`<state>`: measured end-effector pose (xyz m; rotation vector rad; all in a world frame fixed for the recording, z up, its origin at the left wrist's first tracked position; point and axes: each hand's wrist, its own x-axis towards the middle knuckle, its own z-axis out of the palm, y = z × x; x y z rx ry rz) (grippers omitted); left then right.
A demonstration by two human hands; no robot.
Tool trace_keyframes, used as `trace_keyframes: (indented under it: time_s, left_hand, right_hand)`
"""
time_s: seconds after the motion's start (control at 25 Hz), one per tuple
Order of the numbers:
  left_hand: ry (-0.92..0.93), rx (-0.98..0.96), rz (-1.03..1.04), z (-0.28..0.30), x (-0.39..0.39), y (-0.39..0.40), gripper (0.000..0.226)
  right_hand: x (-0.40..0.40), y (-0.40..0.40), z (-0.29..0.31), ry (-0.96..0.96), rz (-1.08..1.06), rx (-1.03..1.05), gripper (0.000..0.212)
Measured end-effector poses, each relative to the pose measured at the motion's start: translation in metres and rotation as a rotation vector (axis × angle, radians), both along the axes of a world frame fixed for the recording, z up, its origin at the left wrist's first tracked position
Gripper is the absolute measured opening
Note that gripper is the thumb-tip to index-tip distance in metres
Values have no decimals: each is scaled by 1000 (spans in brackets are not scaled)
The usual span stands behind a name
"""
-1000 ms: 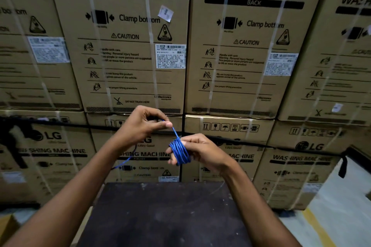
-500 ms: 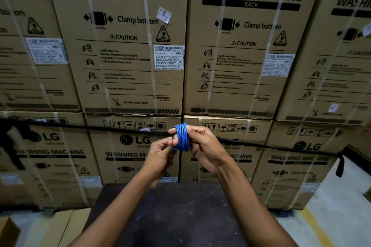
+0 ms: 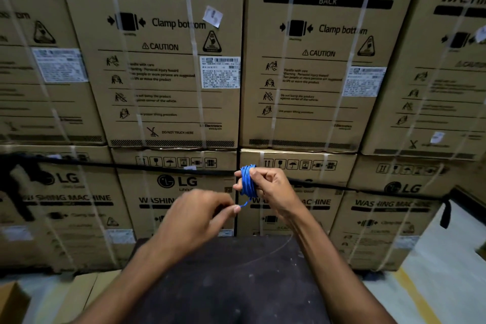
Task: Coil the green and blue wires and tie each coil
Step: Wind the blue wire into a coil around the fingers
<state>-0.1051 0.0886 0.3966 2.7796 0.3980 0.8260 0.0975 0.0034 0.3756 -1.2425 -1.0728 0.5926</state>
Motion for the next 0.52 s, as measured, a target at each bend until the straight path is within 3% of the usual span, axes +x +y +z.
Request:
trace_keyframes:
  time_s: [0.12,0.2,0.4,0.52]
  left_hand:
    - [3,-72,-35,37,-3,23,17]
    - [13,-205,-138,53,5,41,20]
    - [-95,-532,-394,51,31,78,16]
    - [-153,-728,-456,28,41,87,19]
  right_hand:
    - [-6,-3,-2,-179,42,-42,34]
    - [-10,-6,-2,-194,109,-83,37]
    - [-20,-12,4,-98,343,-141,40]
    - [-22,-15,7,77,525,-124,44]
